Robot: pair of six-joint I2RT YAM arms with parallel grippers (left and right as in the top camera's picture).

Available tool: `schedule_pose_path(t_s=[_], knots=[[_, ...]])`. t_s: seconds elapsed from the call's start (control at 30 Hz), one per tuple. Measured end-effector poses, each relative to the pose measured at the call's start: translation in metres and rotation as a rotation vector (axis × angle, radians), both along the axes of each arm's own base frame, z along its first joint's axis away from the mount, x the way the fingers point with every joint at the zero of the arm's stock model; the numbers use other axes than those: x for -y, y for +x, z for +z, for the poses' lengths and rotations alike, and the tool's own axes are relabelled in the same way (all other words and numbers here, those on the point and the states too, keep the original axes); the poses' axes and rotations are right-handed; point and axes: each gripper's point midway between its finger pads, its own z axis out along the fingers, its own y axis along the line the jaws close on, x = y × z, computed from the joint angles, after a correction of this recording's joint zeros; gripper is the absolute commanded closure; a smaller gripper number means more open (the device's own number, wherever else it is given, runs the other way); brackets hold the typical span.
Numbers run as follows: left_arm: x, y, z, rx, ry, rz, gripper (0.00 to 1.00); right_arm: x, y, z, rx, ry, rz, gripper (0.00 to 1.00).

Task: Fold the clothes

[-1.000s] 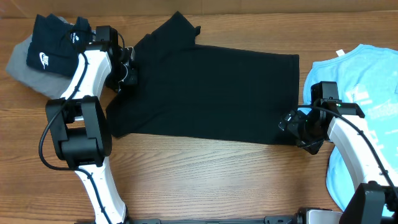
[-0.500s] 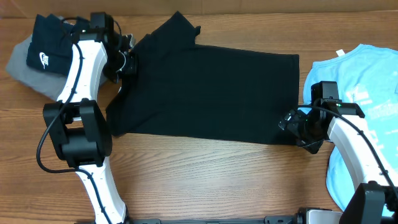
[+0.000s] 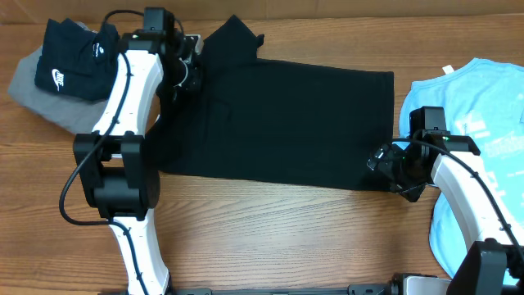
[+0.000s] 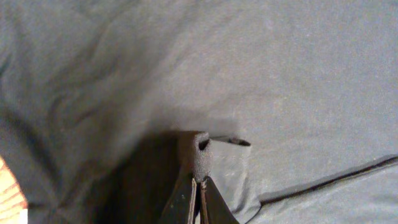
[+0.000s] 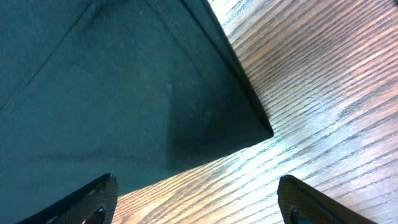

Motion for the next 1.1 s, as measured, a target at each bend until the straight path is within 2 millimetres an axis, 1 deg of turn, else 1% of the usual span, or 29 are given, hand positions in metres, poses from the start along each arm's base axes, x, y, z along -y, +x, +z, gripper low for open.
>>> schedule_pose_path(t_s=[0.1,0.13,0.17,0.23,0.27,0.3,0.37,0.47,0.57,0.63,0.67,0.73,0.77,0.83,0.9,0.97,1.0,1.1], knots=[[0.002,0.001,-0.001,0.008,0.023,-0.01,0.95,0.0,0.0,0.0,0.0,0.0,0.0,0.15],[0.0,0.002,-0.001,0.011,0.029,-0.009,0.89,0.0,0.0,0.0,0.001,0.0,0.0,0.15],[-0.001,0.002,-0.001,0.016,0.038,-0.011,0.73,0.0,0.0,0.0,0.0,0.0,0.001,0.15],[-0.003,0.004,-0.001,0.024,0.047,-0.011,0.5,0.0,0.0,0.0,0.0,0.0,0.001,0.15],[-0.003,0.005,0.0,0.027,0.05,-0.015,0.44,0.0,0.0,0.0,0.0,0.0,0.0,0.15],[-0.004,0.005,-0.001,0.027,0.054,-0.014,0.42,0.0,0.0,0.0,0.0,0.0,0.0,0.15],[-0.006,0.002,-0.001,0.013,0.061,-0.011,0.42,0.0,0.0,0.0,0.001,0.0,0.0,0.15],[-0.013,-0.009,0.001,-0.035,0.078,-0.001,0.42,0.0,0.0,0.0,0.0,0.0,0.0,0.15],[-0.026,-0.018,0.012,-0.077,0.094,0.02,0.42,0.0,0.0,0.0,0.001,0.0,0.0,0.15],[-0.039,-0.025,0.022,-0.106,0.1,0.045,0.43,0.0,0.0,0.0,-0.001,0.0,0.0,0.15],[-0.048,-0.029,0.028,-0.122,0.1,0.064,0.47,0.0,-0.001,0.0,-0.004,0.0,0.0,0.15],[-0.064,-0.034,0.035,-0.145,0.102,0.097,0.5,0.0,-0.003,0.0,-0.014,0.001,0.003,0.16],[-0.073,-0.038,0.038,-0.16,0.102,0.113,0.54,0.0,-0.005,-0.001,-0.019,0.001,0.006,0.16],[-0.093,-0.05,0.042,-0.202,0.101,0.153,0.57,-0.001,-0.01,-0.001,-0.038,0.002,0.011,0.16],[-0.107,-0.059,0.044,-0.238,0.095,0.185,0.59,-0.001,-0.015,0.001,-0.051,0.003,0.015,0.16],[-0.121,-0.069,0.045,-0.269,0.089,0.216,0.63,-0.001,-0.018,0.007,-0.046,0.002,0.017,0.16],[-0.128,-0.074,0.046,-0.284,0.084,0.231,0.63,-0.001,-0.019,0.012,-0.032,0.0,0.019,0.16],[-0.144,-0.089,0.058,-0.302,0.069,0.269,0.62,-0.001,-0.017,0.035,0.053,-0.007,0.021,0.15]])
